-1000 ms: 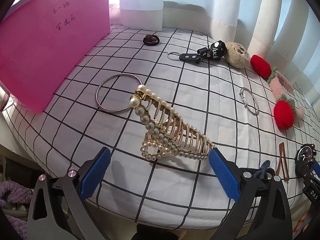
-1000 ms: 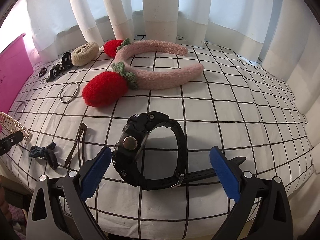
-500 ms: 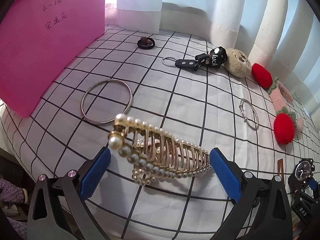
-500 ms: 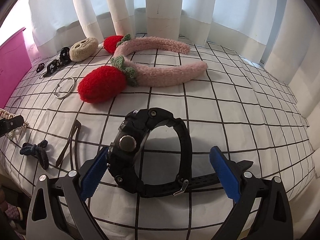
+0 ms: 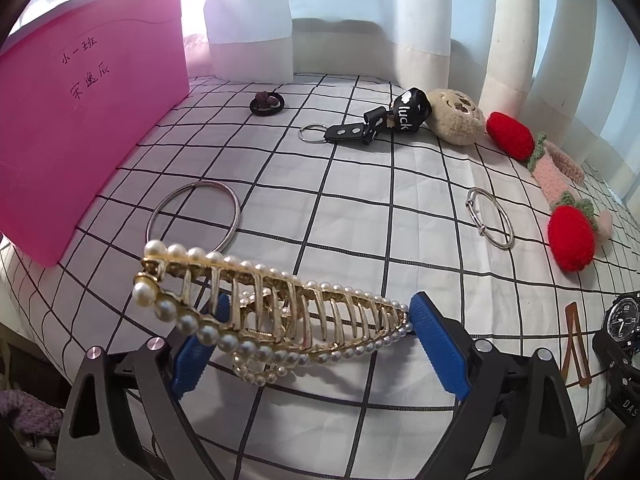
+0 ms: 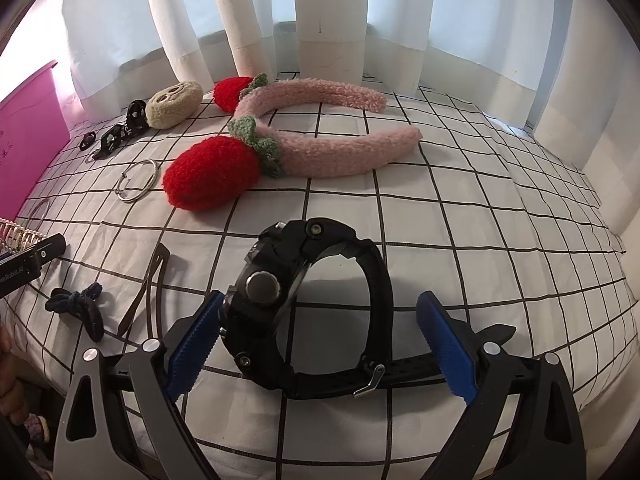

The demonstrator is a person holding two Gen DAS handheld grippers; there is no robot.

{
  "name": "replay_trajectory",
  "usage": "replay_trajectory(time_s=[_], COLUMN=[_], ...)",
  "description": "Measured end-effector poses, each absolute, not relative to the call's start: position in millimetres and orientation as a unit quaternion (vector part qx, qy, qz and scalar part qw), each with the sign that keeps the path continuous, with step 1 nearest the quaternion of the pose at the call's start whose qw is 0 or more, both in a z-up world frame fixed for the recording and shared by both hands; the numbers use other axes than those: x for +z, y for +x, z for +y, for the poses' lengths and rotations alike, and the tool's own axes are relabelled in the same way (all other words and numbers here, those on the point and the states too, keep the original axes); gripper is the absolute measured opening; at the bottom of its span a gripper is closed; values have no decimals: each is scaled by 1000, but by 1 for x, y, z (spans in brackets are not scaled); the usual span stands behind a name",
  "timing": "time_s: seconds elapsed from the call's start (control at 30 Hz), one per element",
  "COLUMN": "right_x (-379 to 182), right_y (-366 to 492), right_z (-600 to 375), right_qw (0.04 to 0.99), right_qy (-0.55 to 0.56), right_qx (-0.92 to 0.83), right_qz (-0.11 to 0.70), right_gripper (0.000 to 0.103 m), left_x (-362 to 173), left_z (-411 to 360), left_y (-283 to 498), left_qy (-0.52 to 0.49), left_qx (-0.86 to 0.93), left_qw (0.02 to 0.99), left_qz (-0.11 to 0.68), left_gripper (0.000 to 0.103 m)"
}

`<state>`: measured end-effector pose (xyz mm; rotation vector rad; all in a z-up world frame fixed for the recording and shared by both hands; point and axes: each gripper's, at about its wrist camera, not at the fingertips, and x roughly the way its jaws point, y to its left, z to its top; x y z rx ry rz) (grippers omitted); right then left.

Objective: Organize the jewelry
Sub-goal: 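Grasp the gold pearl claw clip with left tool while right tool grasps the black watch, then carry the claw clip and watch with both tools over the pink tub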

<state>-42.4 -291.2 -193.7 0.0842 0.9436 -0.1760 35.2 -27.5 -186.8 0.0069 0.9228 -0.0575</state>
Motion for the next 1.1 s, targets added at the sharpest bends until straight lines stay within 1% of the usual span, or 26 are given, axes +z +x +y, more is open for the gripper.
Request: replay_trajectory(time_s=[0.03, 0.07, 0.1, 0.33, 0.57, 1.1], right_x=[-193, -191, -190, -187, -181, -150], right_y=[-43, -44, -44, -42, -41, -28], right_z=[-291, -289, -287, -290, -296, -298], right_qw=[888, 890, 891, 891, 892, 902], right_qy=[42, 40, 37, 56, 76, 70], right_qx=[-80, -79, -74, -72, -68, -43], right_qz=[452, 448, 447, 445, 441, 423], right_gripper=[78, 68, 64, 63, 63, 63], left_x=[-186, -186, -186, -183, -178, -131], left_z=[-26, -25, -25, -15, -11, -15], left_y=[33, 32, 32, 31, 31, 37], left_qy=[0, -3, -4, -44, -49, -62], left_qx=[-30, -32, -35, -44, -41, -38], left_qw=[895, 895, 895, 890, 889, 906], left_qz=[446, 445, 444, 451, 454, 417], left_gripper=[82, 81, 81, 80, 80, 80])
